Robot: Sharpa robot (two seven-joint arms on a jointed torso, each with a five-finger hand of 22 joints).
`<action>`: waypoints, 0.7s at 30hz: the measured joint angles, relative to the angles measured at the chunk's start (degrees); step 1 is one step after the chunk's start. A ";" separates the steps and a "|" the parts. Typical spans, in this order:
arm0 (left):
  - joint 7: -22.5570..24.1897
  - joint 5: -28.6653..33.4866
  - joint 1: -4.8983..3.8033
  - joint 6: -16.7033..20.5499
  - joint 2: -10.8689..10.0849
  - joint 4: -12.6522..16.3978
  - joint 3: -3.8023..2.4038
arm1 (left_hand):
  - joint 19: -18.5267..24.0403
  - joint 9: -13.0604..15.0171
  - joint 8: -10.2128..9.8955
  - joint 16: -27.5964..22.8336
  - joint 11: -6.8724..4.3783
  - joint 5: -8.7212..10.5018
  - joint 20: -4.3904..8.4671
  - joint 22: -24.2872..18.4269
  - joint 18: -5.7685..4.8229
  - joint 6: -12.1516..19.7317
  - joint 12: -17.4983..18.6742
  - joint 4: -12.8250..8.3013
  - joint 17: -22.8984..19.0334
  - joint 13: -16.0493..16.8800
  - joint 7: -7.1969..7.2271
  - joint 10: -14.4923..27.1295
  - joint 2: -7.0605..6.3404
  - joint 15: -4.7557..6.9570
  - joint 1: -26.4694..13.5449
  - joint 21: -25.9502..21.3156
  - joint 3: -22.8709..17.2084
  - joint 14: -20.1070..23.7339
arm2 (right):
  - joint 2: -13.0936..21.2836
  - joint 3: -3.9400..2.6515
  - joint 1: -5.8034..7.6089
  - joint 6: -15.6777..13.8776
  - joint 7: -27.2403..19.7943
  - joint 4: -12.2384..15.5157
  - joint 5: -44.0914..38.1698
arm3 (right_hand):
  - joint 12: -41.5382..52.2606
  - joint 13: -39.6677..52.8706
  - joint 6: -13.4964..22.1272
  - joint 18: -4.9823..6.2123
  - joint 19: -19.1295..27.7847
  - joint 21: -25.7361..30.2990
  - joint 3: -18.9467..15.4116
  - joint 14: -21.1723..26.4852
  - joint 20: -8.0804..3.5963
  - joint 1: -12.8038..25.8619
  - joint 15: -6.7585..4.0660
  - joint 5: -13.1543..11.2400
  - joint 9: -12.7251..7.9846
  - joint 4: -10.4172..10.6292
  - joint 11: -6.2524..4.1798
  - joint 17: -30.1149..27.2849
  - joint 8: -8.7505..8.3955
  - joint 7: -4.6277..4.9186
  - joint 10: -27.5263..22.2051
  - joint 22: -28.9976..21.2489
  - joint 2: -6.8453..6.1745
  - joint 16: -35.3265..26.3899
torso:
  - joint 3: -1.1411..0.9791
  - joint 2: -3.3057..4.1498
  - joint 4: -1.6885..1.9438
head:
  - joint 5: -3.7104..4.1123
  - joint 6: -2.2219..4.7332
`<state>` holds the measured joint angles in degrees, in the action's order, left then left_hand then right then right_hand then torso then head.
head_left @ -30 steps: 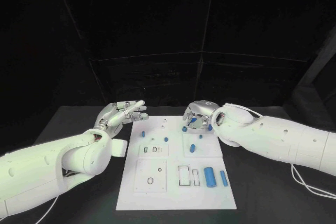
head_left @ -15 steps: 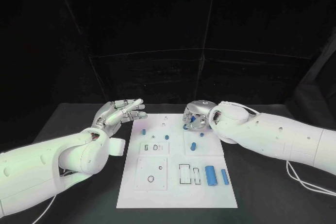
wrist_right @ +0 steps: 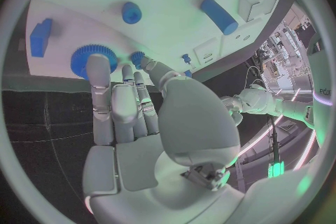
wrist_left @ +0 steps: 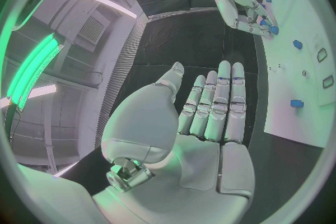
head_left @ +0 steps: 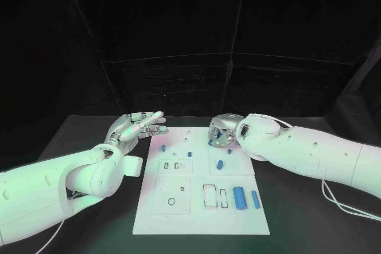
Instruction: Assemble the parts on the task board
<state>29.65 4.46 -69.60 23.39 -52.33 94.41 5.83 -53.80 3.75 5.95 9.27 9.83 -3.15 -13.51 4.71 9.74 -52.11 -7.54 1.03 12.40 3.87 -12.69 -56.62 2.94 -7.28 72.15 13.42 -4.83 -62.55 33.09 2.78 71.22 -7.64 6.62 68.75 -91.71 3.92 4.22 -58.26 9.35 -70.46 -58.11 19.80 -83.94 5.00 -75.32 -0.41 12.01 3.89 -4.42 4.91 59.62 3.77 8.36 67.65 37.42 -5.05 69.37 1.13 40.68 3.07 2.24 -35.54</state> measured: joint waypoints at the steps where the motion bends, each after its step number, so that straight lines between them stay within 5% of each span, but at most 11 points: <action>1: -0.01 0.00 -0.01 -0.02 -0.04 0.06 0.00 | 0.00 0.00 -0.16 0.00 0.00 0.00 0.00 0.00 0.00 0.00 0.00 0.00 0.00 0.00 0.00 0.00 0.00 0.00 0.00 0.00 0.00 0.00 | -0.02 0.00 0.00 0.08 0.00 -0.01 -0.01 | 0.00 0.00 0.00 0.00 -0.10 -0.39 0.29 0.00 0.10 0.00 0.00 0.00 0.06 0.03 0.00 0.20 0.00 0.00 0.00 0.34 0.00 0.24 | 0.00 0.05 0.02 | -0.01 0.02; 21: -0.21 -0.02 -0.18 -0.30 -0.14 0.15 0.00 | 0.00 0.01 -0.16 0.00 0.21 0.00 0.00 -0.06 0.00 0.00 0.00 0.00 0.04 0.00 0.00 0.22 0.00 0.00 0.00 0.00 0.00 0.00 | -1.42 0.01 0.00 1.69 -0.39 -1.73 -0.11 | 0.00 0.01 -0.92 0.00 -0.21 -2.70 1.77 0.00 0.21 -0.46 0.00 0.00 0.10 0.42 -0.21 2.12 0.00 0.09 0.22 3.02 0.47 1.86 | 0.05 0.29 0.06 | -0.21 -0.54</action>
<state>29.44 4.45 -69.79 23.09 -52.47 94.56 5.83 -53.80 3.76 5.79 9.27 10.04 -3.15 -13.52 4.65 9.74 -52.11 -7.54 1.03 12.44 3.87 -12.69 -56.40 2.94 -7.28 72.15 13.42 -4.83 -62.55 31.68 2.78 71.22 -5.96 6.23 67.02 -91.82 3.93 4.23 -59.18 9.36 -70.67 -60.82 21.57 -83.94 5.21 -75.78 -0.41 12.01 3.99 -4.00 4.69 61.75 3.77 8.44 67.87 40.44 -4.58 71.23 1.18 40.96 3.13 2.03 -36.07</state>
